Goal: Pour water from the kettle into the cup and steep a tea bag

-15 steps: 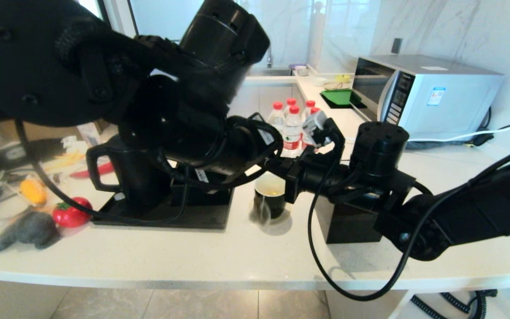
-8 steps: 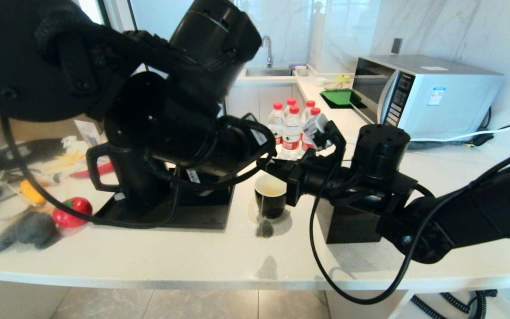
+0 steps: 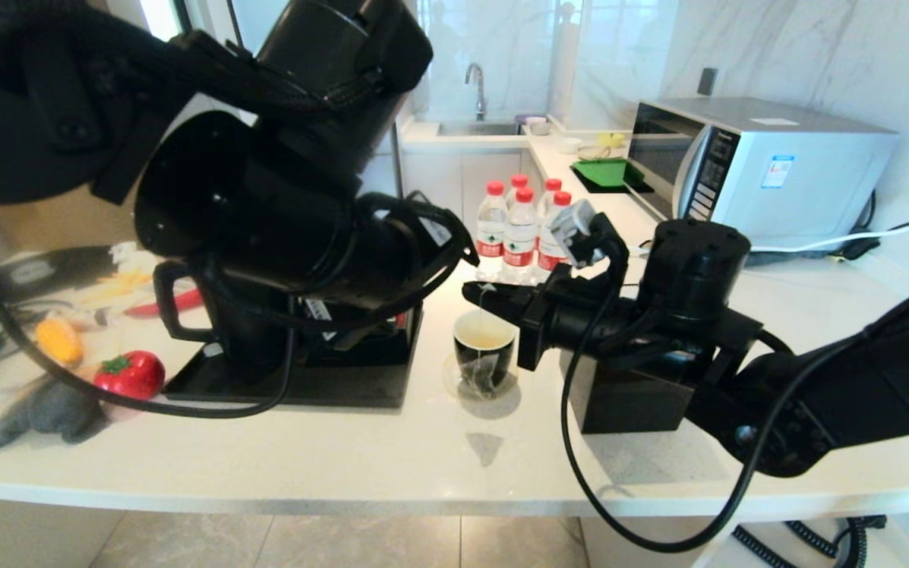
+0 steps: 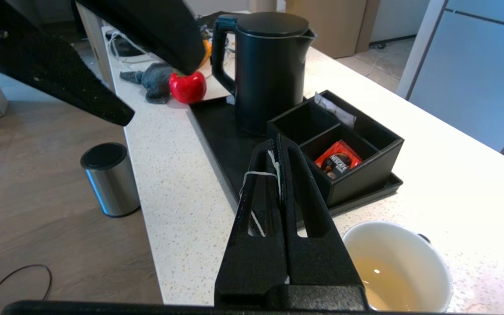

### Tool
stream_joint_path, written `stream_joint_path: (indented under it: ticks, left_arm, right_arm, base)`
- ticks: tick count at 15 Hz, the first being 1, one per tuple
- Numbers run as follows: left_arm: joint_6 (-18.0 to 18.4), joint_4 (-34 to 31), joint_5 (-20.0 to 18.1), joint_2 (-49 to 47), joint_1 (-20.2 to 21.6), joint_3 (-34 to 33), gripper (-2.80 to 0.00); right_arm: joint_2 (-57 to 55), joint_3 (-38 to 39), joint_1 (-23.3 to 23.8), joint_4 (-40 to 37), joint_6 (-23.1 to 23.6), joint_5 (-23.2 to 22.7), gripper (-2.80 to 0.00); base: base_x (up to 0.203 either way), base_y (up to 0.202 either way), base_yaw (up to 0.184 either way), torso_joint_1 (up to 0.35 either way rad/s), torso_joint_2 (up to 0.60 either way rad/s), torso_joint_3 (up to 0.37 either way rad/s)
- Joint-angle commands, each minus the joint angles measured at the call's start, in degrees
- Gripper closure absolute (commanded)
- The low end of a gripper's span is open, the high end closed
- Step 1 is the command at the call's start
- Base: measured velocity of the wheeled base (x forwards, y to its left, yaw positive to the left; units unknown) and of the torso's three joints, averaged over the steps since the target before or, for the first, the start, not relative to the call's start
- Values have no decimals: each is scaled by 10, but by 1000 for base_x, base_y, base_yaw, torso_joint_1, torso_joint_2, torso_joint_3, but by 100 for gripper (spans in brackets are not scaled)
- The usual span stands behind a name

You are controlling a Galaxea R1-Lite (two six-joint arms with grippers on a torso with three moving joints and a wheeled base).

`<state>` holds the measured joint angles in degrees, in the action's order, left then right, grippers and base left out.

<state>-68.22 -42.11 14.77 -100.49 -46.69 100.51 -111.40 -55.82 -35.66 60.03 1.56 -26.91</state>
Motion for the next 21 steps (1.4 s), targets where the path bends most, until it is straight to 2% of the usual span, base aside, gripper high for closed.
stream_joint_path:
  ticks: [1, 5, 9, 10, 15, 19, 21]
  left_arm:
    - [-4, -2, 1, 13, -4, -6, -280]
    - [-3, -1, 8, 24, -14, -8, -280]
    - [-4, 1, 48, 25, -39, -8, -280]
    - [-4, 1, 53, 25, -43, -8, 0]
    - [16, -5, 59, 41, -46, -22, 0]
    - [53, 0, 74, 96, -46, -107, 0]
    - [81, 7, 89, 133, -45, -165, 0]
  right_arm:
    - [11, 6, 0, 4, 0, -2, 0]
    - [29, 25, 0, 5, 2, -1, 0]
    - [48, 37, 0, 4, 2, 0, 0]
    - [52, 40, 0, 4, 2, 0, 0]
    - [75, 70, 0, 5, 3, 1, 0]
    - [78, 72, 0, 4, 4, 4, 0]
    - [78, 71, 0, 5, 3, 27, 0]
  base:
    - [0, 0, 0, 0, 0, 0]
    - [0, 0, 0, 0, 0, 0]
    - [0, 0, 0, 0, 0, 0]
    - [0, 0, 0, 0, 0, 0]
    - [0, 0, 0, 0, 0, 0]
    - [0, 0, 0, 0, 0, 0]
    - [0, 0, 0, 0, 0, 0]
